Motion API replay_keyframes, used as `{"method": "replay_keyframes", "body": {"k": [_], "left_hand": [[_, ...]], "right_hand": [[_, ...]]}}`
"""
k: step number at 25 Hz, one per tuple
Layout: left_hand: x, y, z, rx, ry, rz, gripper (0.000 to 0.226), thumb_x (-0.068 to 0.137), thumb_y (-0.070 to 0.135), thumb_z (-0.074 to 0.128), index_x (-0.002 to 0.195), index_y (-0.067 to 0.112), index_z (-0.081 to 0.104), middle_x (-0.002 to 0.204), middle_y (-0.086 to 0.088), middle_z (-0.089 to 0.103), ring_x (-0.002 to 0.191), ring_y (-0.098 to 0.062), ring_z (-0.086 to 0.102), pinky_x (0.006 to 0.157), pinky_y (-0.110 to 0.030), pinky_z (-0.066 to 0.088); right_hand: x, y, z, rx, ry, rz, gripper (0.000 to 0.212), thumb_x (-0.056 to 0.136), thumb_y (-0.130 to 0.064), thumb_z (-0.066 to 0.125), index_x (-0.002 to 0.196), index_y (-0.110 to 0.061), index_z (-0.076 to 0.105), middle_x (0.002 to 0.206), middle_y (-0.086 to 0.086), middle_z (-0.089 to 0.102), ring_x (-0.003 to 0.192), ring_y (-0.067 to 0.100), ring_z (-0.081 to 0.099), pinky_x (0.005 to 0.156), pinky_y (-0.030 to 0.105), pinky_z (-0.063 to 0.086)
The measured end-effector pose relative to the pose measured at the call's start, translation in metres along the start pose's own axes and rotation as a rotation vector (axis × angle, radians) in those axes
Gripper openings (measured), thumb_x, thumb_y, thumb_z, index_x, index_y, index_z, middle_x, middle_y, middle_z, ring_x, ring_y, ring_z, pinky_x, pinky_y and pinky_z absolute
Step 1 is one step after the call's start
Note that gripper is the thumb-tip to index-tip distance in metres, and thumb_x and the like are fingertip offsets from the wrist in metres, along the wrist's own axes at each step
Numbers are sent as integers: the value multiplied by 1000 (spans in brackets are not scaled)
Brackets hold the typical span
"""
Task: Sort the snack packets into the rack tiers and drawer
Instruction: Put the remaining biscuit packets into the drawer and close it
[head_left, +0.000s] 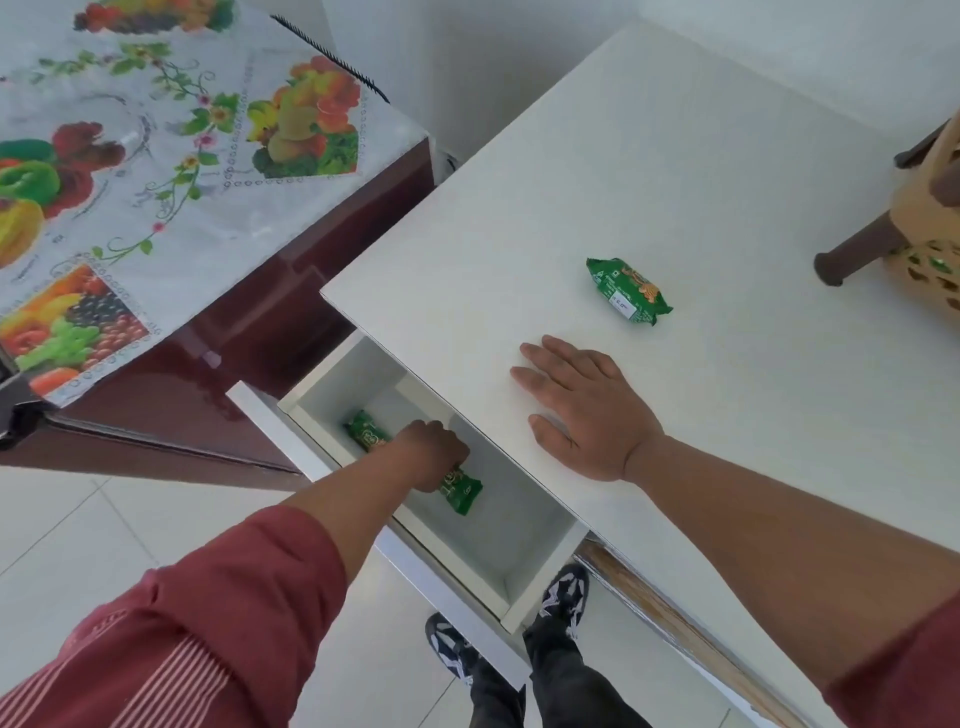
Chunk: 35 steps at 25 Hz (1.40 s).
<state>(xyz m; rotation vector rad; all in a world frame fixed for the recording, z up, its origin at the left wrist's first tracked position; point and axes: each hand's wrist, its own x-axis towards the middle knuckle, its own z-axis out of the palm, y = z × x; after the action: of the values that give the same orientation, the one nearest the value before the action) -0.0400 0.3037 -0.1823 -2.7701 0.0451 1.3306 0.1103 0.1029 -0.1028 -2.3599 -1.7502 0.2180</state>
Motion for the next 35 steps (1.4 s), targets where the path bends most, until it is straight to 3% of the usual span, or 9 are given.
{"method": "replay_keyframes", "body": {"k": [9, 15, 19, 21, 24, 27, 29, 32, 35], "left_hand": [[15, 6, 16, 203, -47, 9, 42, 99, 10, 51, 140, 21, 51, 136, -6, 53, 125, -28, 48, 100, -38, 40], [4, 1, 12, 167, -116, -8, 50, 98, 10, 49, 145, 25, 46, 142, -4, 51, 127, -28, 47, 103, -40, 36], [-20, -9, -19, 42, -165, -9, 55, 93, 3, 47, 144, 22, 46, 143, -3, 52, 119, -28, 53, 94, -36, 41], [-42, -17, -40, -89, -181, -17, 61, 95, 4, 48, 152, 25, 40, 149, -3, 49, 125, -30, 53, 89, -34, 42], [-86, -39, -76, -311, -164, 31, 46, 91, 13, 60, 135, 28, 61, 128, 7, 65, 114, -21, 63, 87, -33, 53], [-119, -60, -119, -501, -44, 44, 6, 89, 36, 69, 94, 38, 69, 94, 26, 67, 92, -1, 64, 70, -19, 42], [-117, -66, -143, -560, 159, 30, 12, 90, 45, 68, 85, 35, 64, 87, 21, 65, 83, -3, 63, 66, -21, 41], [-85, -56, -167, -643, 511, 48, 13, 92, 38, 68, 99, 29, 63, 95, 15, 62, 89, -13, 61, 70, -23, 44], [-46, -39, -191, -596, 701, 142, 40, 96, 29, 65, 135, 25, 55, 133, 4, 56, 119, -20, 54, 97, -35, 46]], "right_hand": [[1, 3, 3, 32, 55, 0, 55, 96, -38, 43, 145, -16, 54, 160, 4, 43, 150, 28, 34, 114, 45, 30], [1, 3, 2, 28, 32, 9, 55, 97, -39, 42, 146, -17, 53, 160, 3, 42, 151, 27, 32, 115, 45, 31], [1, 0, -1, 21, 16, 17, 56, 97, -40, 40, 146, -17, 53, 160, 2, 42, 151, 27, 32, 115, 45, 30], [1, 0, -1, 27, 12, 21, 56, 97, -40, 39, 146, -17, 53, 161, 2, 42, 151, 27, 32, 115, 45, 29], [1, 0, -1, 23, 2, 24, 56, 98, -40, 38, 147, -18, 51, 162, 2, 40, 152, 26, 31, 116, 45, 29], [1, -1, -2, 22, -8, 30, 55, 99, -39, 38, 148, -18, 51, 162, 2, 40, 152, 26, 31, 116, 45, 29], [2, -1, -3, 23, -17, 34, 54, 98, -38, 40, 148, -18, 51, 162, 1, 40, 152, 27, 30, 116, 44, 28], [1, -2, -5, 22, -20, 38, 54, 98, -38, 41, 147, -18, 51, 161, 2, 40, 152, 27, 30, 116, 44, 28], [1, -2, -6, 26, -11, 26, 54, 98, -38, 41, 146, -17, 51, 161, 3, 40, 152, 27, 30, 116, 45, 30]]}}
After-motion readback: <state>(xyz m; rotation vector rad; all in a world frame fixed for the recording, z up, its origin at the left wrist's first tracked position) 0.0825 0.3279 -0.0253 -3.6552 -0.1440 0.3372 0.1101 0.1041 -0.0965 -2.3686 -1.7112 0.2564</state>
